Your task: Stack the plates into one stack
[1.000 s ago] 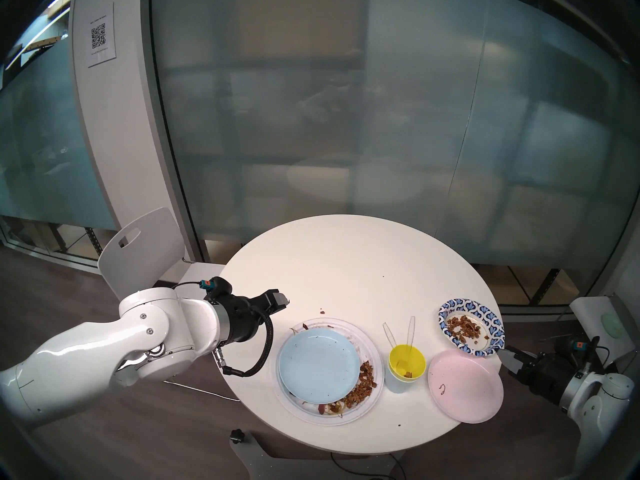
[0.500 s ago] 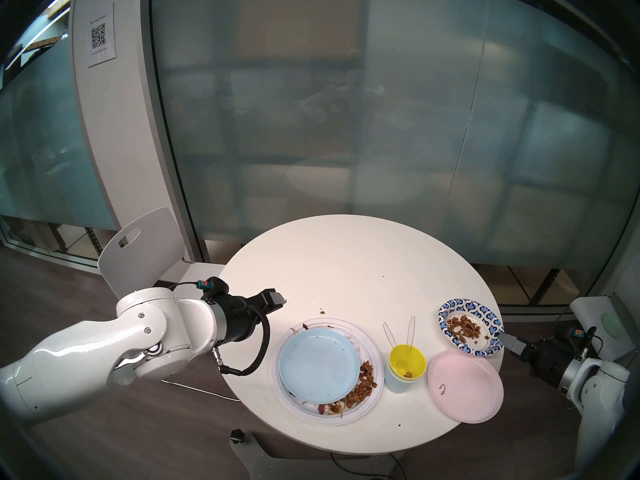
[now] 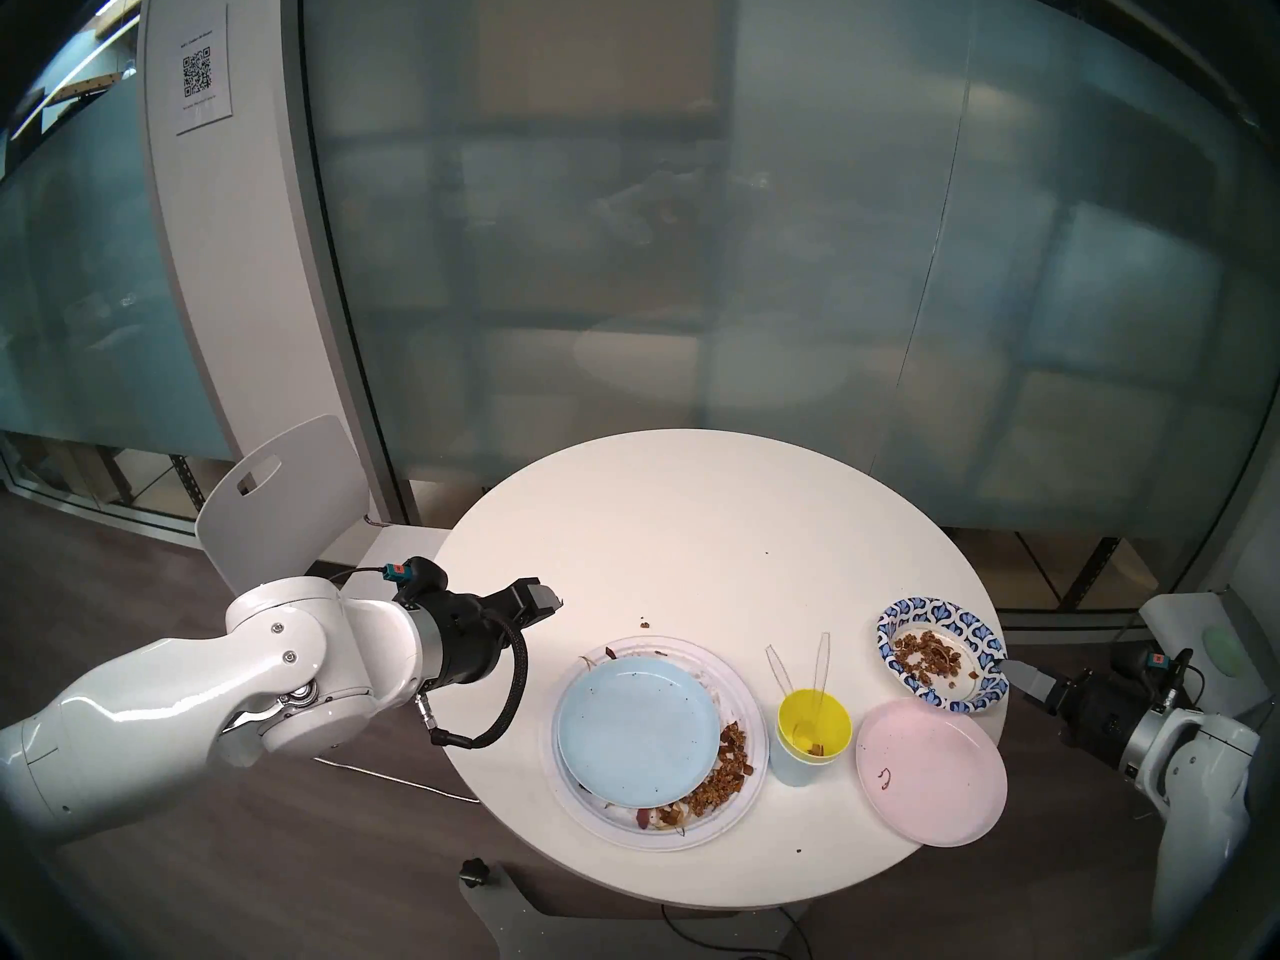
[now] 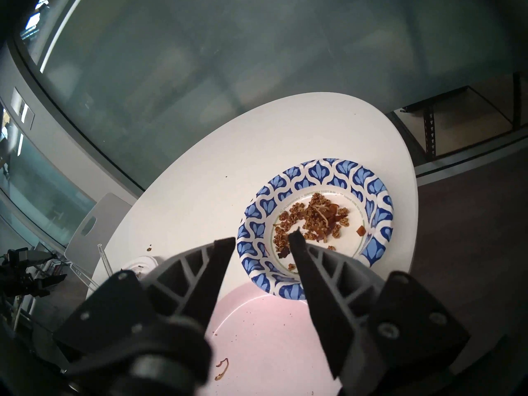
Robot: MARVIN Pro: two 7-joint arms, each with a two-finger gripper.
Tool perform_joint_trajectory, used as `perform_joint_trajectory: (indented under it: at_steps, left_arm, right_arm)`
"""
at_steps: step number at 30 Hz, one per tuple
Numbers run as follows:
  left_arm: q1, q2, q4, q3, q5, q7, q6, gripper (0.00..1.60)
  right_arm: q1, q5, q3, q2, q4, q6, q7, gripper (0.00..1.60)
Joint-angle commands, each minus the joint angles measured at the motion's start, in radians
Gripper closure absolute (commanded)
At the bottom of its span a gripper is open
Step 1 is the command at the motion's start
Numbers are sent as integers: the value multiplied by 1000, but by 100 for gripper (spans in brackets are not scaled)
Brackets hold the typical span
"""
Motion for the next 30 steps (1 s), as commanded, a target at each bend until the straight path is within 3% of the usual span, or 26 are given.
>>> perform_joint_trajectory:
  at_steps: [1,8,15,22,23,24,30]
  left_arm:
    - [-38,-18,12,-2,4,-24,41,0]
    - [-82,-46,31,3,5,-19,84,0]
    - [-94,-51,38,-1,4,-14,100,0]
    - [-101,-56,33,2,1,-6,115,0]
    - [-101,-57,30,3,0,-4,115,0]
    - [-101,-58,30,2,0,-4,116,0]
    - [-101,-59,31,1,-1,-1,118,0]
  right_arm:
    - [-54,-10,-11,-80,-31,-44,2,51]
    - [-34,-37,-52,-87,6,-87,-4,53]
    - [-25,-41,-21,-75,-13,-78,0,44]
    - [-54,-46,8,-86,-2,-94,33,23]
    - [-56,-45,9,-87,2,-96,39,3]
    - [-59,-41,11,-87,8,-96,49,0]
    - [-58,-43,12,-88,11,-97,55,0]
